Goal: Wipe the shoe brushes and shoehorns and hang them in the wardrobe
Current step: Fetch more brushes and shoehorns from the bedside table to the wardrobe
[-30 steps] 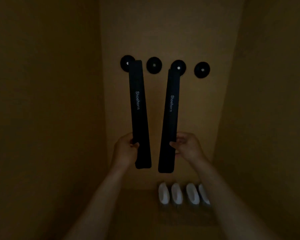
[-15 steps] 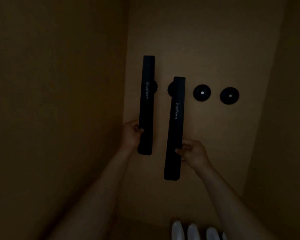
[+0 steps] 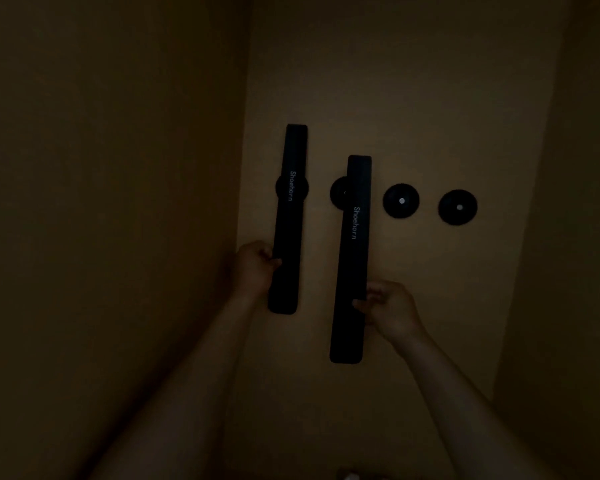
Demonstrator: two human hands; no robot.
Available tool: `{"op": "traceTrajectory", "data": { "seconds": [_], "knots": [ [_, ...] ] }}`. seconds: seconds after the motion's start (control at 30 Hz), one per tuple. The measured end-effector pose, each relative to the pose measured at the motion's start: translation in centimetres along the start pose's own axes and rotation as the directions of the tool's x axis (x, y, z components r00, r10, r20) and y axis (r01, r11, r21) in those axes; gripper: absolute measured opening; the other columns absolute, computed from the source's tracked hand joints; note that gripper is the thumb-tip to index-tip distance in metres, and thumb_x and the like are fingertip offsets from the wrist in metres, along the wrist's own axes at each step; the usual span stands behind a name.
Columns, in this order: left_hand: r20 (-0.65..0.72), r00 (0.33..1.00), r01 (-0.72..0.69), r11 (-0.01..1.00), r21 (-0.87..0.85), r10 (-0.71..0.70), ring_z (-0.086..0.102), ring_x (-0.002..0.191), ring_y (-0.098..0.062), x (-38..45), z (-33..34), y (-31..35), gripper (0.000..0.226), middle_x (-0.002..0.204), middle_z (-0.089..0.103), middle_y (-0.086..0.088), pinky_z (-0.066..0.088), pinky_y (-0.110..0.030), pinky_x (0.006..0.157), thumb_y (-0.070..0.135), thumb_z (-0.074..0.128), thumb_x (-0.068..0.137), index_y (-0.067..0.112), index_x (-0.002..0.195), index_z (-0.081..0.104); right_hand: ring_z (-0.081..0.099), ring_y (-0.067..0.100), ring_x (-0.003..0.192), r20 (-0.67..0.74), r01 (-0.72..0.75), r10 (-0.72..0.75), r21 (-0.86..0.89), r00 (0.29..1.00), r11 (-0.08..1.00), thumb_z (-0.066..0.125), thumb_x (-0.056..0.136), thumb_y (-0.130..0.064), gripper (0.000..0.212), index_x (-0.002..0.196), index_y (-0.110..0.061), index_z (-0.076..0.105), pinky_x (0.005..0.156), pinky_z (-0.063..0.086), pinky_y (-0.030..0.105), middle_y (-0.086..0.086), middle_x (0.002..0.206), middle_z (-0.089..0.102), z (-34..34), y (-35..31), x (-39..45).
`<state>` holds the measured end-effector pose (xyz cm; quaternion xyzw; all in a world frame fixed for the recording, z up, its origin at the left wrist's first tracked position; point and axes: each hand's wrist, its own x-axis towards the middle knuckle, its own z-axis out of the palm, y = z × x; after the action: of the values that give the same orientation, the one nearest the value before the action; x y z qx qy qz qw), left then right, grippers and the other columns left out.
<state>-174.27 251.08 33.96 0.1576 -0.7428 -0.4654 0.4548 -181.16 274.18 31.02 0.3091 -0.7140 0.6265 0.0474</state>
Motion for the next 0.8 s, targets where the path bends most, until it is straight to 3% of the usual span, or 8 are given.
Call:
{"op": "traceTrajectory", "data": {
  "seconds": [0.13, 0.37, 0.5, 0.67, 0.8],
  "knots": [
    [-0.058, 0.998, -0.022, 0.998, 0.061, 0.026, 0.051, 0.068, -0.018, -0.2, -0.1, 0.2, 0.041, 0.062, 0.05, 0.001, 0.039, -0.028, 0.063, 0.0, 0.073, 0.082, 0.02, 0.059, 0.046, 0.061, 0.009, 0.063, -0.012, -0.008, 0.008, 0.012, 1.0, 1.0, 0.064, 0.088, 0.009, 0.032, 0.084, -0.022, 0.068, 0.041, 0.046, 0.017, -0.002, 0.076, 0.065, 0.3, -0.8, 0.7],
    [-0.047, 0.999, -0.01, 0.993, 0.12, 0.016, 0.054, 0.068, -0.018, -0.2, -0.6, 0.2, 0.041, 0.067, 0.056, -0.004, 0.043, -0.029, 0.065, 0.004, 0.077, 0.08, 0.021, 0.056, 0.048, 0.061, 0.011, 0.067, -0.01, -0.021, 0.021, 0.0, 1.0, 1.0, 0.063, 0.09, 0.008, 0.023, 0.104, -0.01, 0.069, 0.047, 0.051, 0.023, -0.004, 0.077, 0.063, 0.3, -2.0, 1.6],
    [-0.052, 0.999, 0.002, 0.994, 0.108, 0.004, 0.053, 0.068, -0.018, -0.1, -0.5, 0.1, 0.041, 0.063, 0.054, -0.001, 0.043, -0.03, 0.066, 0.002, 0.078, 0.079, 0.021, 0.056, 0.049, 0.06, 0.01, 0.067, -0.041, -0.023, 0.022, -0.035, 0.999, 0.999, 0.064, 0.09, 0.006, 0.025, 0.106, -0.013, 0.069, 0.05, 0.052, 0.025, -0.005, 0.078, 0.062, 0.5, -2.9, 2.8],
    [-0.05, 0.999, 0.002, 0.996, 0.091, 0.002, 0.055, 0.069, -0.019, 0.1, -0.4, -0.1, 0.04, 0.065, 0.057, -0.001, 0.047, -0.031, 0.066, 0.003, 0.079, 0.078, 0.022, 0.057, 0.051, 0.065, 0.02, 0.072, -0.059, -0.027, 0.022, -0.074, 0.998, 0.997, 0.068, 0.088, 0.005, 0.026, 0.085, -0.021, 0.066, 0.07, 0.061, 0.048, -0.004, 0.078, 0.063, 1.0, -3.6, 4.6],
    [-0.052, 0.999, 0.008, 0.994, 0.107, -0.002, 0.057, 0.072, -0.019, 0.3, -0.3, 0.0, 0.039, 0.07, 0.059, -0.004, 0.047, -0.032, 0.067, 0.004, 0.08, 0.078, 0.022, 0.058, 0.051, 0.065, 0.019, 0.069, -0.092, -0.063, 0.053, -0.118, 0.994, 0.991, 0.073, 0.084, 0.002, 0.028, 0.078, -0.022, 0.062, 0.065, 0.061, 0.048, -0.005, 0.078, 0.061, 1.3, -3.7, 5.4]
  ]
}}
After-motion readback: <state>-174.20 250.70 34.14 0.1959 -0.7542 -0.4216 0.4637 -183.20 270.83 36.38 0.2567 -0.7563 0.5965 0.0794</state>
